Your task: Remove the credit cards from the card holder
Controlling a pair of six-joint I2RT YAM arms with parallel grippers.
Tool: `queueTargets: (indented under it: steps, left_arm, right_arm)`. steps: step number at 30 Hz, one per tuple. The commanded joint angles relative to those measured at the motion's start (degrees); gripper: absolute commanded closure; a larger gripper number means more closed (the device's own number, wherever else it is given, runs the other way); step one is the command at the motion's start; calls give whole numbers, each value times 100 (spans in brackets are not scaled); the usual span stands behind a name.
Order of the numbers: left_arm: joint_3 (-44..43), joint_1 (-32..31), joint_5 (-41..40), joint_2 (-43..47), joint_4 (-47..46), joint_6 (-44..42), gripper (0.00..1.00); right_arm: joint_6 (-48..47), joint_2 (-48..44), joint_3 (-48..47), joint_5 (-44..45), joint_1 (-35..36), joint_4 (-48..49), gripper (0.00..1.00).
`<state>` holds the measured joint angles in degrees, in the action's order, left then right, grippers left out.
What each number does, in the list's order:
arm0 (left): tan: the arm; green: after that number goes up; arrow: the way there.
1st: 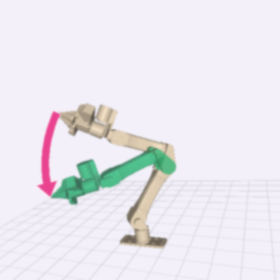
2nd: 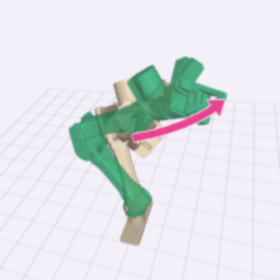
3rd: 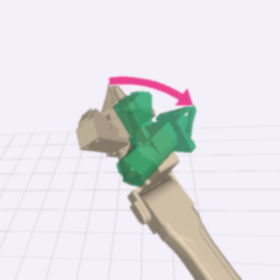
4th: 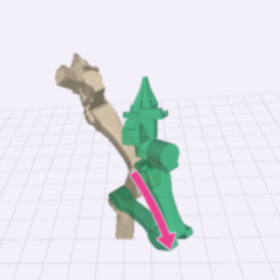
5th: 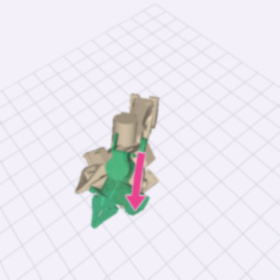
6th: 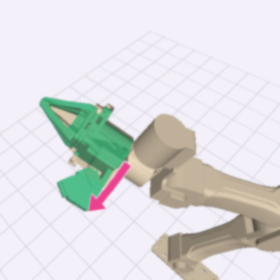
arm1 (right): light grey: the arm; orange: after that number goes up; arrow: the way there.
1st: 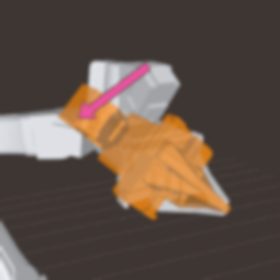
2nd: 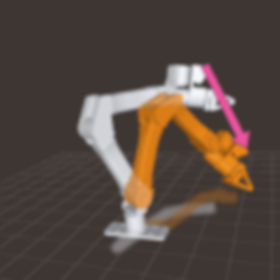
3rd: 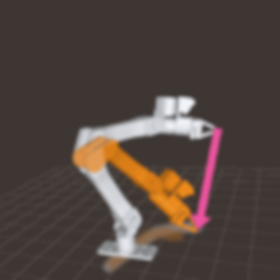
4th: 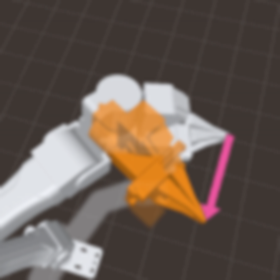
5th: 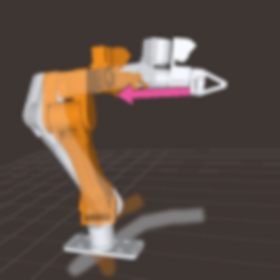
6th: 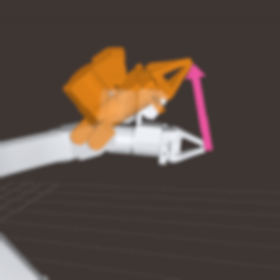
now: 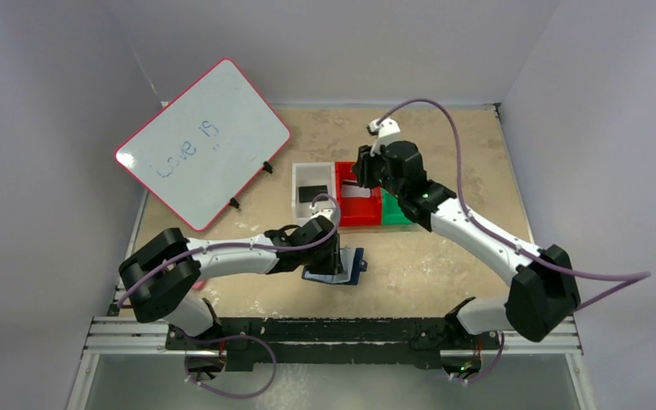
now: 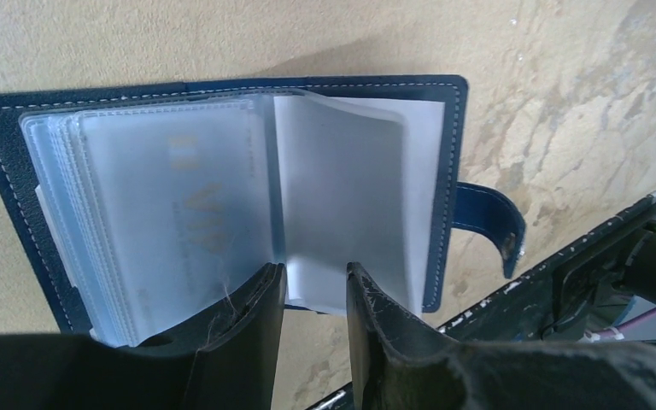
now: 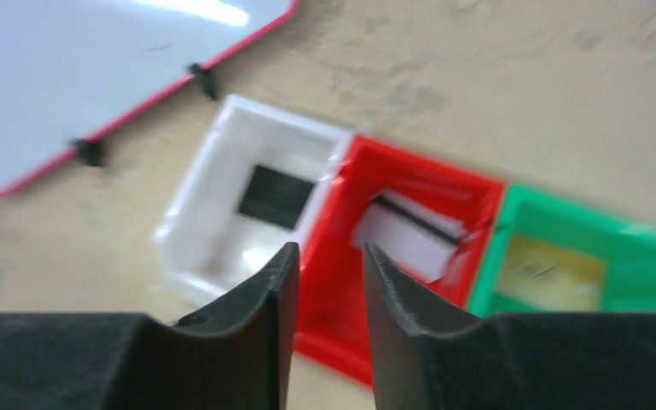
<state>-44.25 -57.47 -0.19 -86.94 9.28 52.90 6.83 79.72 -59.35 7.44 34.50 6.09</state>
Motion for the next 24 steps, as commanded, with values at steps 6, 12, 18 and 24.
queueTargets:
  steps: [6, 12, 18, 24]
  left_arm:
    - [-148, -114, 46, -191, -328, 78, 68]
    - [-91, -148, 20, -243, -339, 99, 69]
    - [-71, -168, -74, -186, -306, 152, 70]
    - [-6, -172, -260, -69, -203, 176, 70]
  right_arm:
    - [3771, -469, 1782, -1962, 156, 456, 79]
    - [3885, -288, 1801, -1775, 747, 263, 81]
    - [4066, 226, 1697, -1295, 1008, -200, 82]
    - [4093, 359, 1793, -1059, 1198, -388, 82]
